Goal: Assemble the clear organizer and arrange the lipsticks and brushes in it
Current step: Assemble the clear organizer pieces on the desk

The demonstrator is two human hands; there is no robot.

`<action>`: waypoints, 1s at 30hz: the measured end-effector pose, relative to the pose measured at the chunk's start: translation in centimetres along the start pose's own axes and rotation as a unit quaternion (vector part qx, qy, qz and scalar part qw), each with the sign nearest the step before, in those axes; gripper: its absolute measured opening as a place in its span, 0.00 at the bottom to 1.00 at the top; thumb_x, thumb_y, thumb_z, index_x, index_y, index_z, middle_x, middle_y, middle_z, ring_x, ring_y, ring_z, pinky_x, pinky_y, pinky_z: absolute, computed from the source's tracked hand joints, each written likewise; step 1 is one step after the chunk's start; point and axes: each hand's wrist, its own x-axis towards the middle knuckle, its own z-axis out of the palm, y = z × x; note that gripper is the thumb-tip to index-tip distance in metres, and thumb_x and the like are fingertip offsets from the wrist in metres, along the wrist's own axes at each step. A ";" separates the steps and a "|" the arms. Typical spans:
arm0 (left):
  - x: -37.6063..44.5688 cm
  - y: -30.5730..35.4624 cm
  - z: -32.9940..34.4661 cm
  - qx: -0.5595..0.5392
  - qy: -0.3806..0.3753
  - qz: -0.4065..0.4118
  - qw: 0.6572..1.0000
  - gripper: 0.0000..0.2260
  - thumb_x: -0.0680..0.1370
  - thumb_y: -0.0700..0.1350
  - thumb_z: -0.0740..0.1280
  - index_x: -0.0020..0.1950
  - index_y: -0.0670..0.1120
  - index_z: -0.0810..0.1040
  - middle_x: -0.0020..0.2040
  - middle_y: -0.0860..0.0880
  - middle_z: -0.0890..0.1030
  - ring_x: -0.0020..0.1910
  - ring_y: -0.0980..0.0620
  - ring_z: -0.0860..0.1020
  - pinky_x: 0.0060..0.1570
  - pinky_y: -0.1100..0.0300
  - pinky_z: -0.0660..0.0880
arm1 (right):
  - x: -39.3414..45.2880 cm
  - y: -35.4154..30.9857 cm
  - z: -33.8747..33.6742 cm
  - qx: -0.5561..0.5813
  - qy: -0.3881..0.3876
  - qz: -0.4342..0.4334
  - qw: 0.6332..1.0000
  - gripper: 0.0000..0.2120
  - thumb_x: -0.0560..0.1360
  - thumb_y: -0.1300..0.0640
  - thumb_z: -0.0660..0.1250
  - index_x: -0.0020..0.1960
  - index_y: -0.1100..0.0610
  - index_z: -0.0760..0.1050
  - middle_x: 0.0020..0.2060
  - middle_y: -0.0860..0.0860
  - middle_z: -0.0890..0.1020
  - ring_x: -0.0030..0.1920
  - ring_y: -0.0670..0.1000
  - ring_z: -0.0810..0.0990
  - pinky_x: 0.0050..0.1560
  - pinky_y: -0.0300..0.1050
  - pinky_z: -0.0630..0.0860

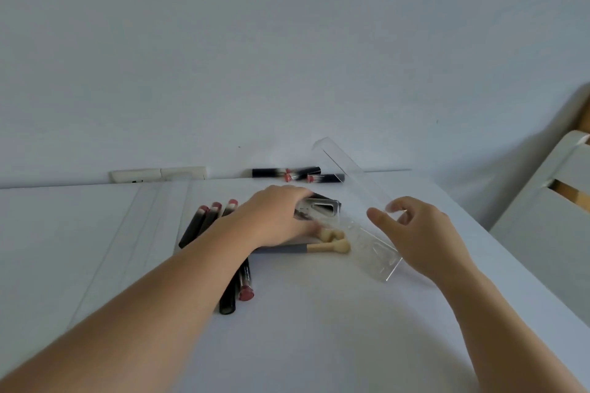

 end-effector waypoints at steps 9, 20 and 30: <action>-0.1 -0.4 0.5 0.015 0.053 0.018 0.998 0.37 0.70 0.72 0.68 0.74 0.54 0.71 0.69 0.54 0.77 0.67 0.53 0.72 0.68 0.55 0.67 | -1.6 -0.5 -0.5 -0.043 0.057 -0.008 0.997 0.21 0.72 0.30 0.62 0.56 0.43 0.76 0.33 0.42 0.79 0.38 0.42 0.77 0.39 0.44 0.74; 0.0 -1.7 -1.7 -0.015 0.141 0.015 0.990 0.16 0.83 0.58 0.60 0.37 0.56 0.75 0.36 0.53 0.77 0.38 0.56 0.74 0.47 0.51 0.71 | -1.0 -0.7 -0.8 -0.026 0.042 -0.018 0.999 0.21 0.70 0.29 0.63 0.54 0.42 0.76 0.31 0.43 0.79 0.37 0.43 0.78 0.37 0.44 0.73; -5.8 -1.8 -4.2 -0.481 0.193 -0.110 0.848 0.12 0.84 0.47 0.63 0.66 0.59 0.78 0.52 0.51 0.87 0.44 0.50 0.86 0.45 0.56 0.80 | -2.6 -2.9 -0.5 0.002 -0.024 -0.125 0.992 0.24 0.67 0.27 0.63 0.61 0.34 0.73 0.37 0.37 0.79 0.35 0.40 0.78 0.38 0.45 0.77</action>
